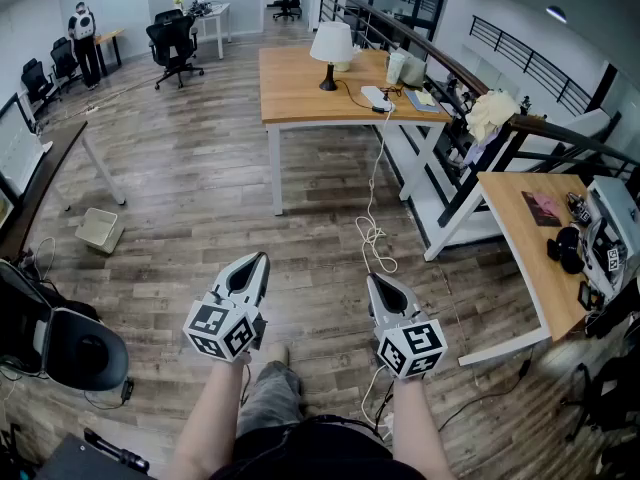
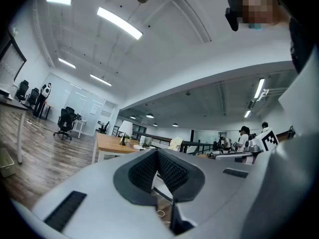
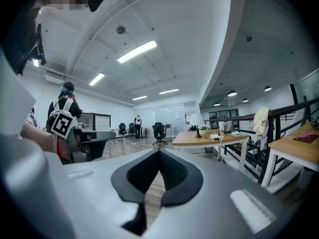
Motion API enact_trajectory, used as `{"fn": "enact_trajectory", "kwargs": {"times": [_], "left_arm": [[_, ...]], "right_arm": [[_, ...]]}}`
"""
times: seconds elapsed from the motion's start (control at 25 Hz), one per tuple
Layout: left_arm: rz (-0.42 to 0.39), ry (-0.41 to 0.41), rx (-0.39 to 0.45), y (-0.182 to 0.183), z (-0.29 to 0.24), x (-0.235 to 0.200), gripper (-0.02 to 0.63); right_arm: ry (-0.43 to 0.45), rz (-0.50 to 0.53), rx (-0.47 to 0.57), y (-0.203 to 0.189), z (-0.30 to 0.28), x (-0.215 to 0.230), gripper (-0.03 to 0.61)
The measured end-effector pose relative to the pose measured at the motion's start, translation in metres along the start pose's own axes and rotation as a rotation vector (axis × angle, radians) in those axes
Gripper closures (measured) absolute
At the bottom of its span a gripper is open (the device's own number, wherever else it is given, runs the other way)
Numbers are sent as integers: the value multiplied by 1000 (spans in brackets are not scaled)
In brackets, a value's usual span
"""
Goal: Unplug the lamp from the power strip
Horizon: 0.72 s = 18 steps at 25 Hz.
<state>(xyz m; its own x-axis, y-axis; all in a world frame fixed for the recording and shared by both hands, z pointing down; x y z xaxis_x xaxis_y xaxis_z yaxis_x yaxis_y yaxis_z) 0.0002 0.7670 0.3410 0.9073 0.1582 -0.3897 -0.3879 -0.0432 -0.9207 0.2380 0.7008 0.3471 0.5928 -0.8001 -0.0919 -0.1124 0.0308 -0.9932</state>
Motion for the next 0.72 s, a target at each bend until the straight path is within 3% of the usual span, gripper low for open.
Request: {"fn": "enact_trajectory", "kwargs": {"times": [0.24, 0.72], "left_arm": [[-26, -2, -3, 10, -45, -32, 617], [1, -14, -41, 31, -120, -122, 617]], "right_arm": [[16, 4, -9, -4, -57, 15, 572], [3, -14, -22, -2, -176, 38, 572]]}}
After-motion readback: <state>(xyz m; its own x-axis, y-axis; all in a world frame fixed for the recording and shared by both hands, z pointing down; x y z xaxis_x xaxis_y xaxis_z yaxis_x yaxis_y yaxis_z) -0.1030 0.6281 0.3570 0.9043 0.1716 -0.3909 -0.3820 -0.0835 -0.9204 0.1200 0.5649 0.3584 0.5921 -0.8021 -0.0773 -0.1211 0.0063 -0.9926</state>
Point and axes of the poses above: the fingertips, and each gripper's own axes: z backward along the fingers, x to its right, y out of its top, the point moved 4 cm from there along z, backward along the fingers, and after that the axes turned 10 degrees about z, right-handed, at the moved point
